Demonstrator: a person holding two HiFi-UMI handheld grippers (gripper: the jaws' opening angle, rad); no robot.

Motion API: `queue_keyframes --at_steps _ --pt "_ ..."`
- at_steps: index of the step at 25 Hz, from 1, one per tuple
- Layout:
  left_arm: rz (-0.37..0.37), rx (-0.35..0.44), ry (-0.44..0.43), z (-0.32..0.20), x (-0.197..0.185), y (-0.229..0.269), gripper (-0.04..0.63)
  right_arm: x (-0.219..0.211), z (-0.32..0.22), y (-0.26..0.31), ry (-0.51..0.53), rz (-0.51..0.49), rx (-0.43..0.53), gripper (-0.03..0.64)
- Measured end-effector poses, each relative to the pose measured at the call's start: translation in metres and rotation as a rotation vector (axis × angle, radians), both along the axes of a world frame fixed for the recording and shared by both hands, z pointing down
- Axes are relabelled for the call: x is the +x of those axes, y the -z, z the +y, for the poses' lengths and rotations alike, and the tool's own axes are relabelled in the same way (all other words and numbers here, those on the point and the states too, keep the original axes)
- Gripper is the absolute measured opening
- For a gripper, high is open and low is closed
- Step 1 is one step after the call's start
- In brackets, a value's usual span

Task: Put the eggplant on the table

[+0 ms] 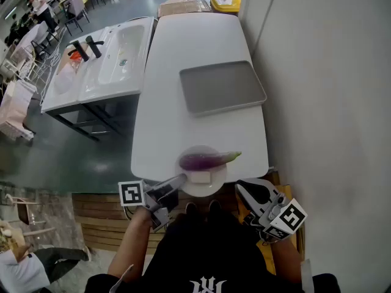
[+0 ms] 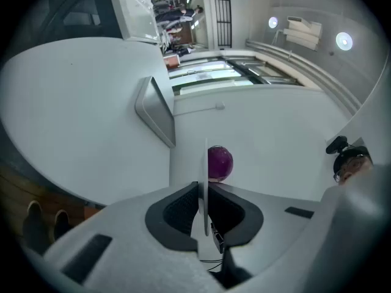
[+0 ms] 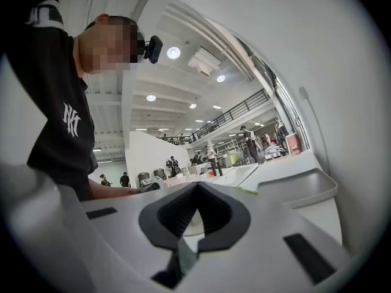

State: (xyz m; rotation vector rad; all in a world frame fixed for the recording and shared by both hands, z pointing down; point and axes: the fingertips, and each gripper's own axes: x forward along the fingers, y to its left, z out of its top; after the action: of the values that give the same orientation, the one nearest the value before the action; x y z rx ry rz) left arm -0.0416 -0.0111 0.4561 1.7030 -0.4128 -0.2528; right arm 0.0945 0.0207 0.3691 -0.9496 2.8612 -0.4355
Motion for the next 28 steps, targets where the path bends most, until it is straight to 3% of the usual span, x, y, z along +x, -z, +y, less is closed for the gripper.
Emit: queue_keyframes --at_steps 8,11,14,18,20,21,23,28 --pt "-0.006 -0.011 0.006 0.006 0.003 -0.005 0.023 0.004 -0.002 -0.004 -0.014 0.005 -0.012 0.003" --pt "-0.005 -0.010 0.013 0.007 0.000 -0.002 0.023 0.010 -0.007 -0.005 -0.051 -0.027 -0.060 0.003" --pt "0.013 -0.002 0.015 0.008 -0.004 0.002 0.023 0.016 -0.015 -0.019 -0.069 -0.081 -0.192 0.006" --pt "0.028 0.008 0.016 0.010 -0.008 0.003 0.023 0.012 -0.024 -0.050 -0.042 -0.160 -0.451 0.023" --pt "0.037 0.010 0.013 0.010 -0.010 0.004 0.023 0.003 -0.025 -0.060 -0.016 -0.194 -0.547 0.197" --pt "0.042 0.009 0.013 0.010 -0.011 0.005 0.023 -0.002 -0.026 -0.062 -0.012 -0.202 -0.572 0.197" --pt "0.046 0.009 0.008 0.011 -0.013 0.005 0.023 -0.012 -0.026 -0.062 -0.009 -0.219 -0.594 0.117" --pt "0.056 0.005 -0.009 0.012 -0.022 0.003 0.023 -0.045 -0.026 -0.066 0.025 -0.286 -0.679 0.112"
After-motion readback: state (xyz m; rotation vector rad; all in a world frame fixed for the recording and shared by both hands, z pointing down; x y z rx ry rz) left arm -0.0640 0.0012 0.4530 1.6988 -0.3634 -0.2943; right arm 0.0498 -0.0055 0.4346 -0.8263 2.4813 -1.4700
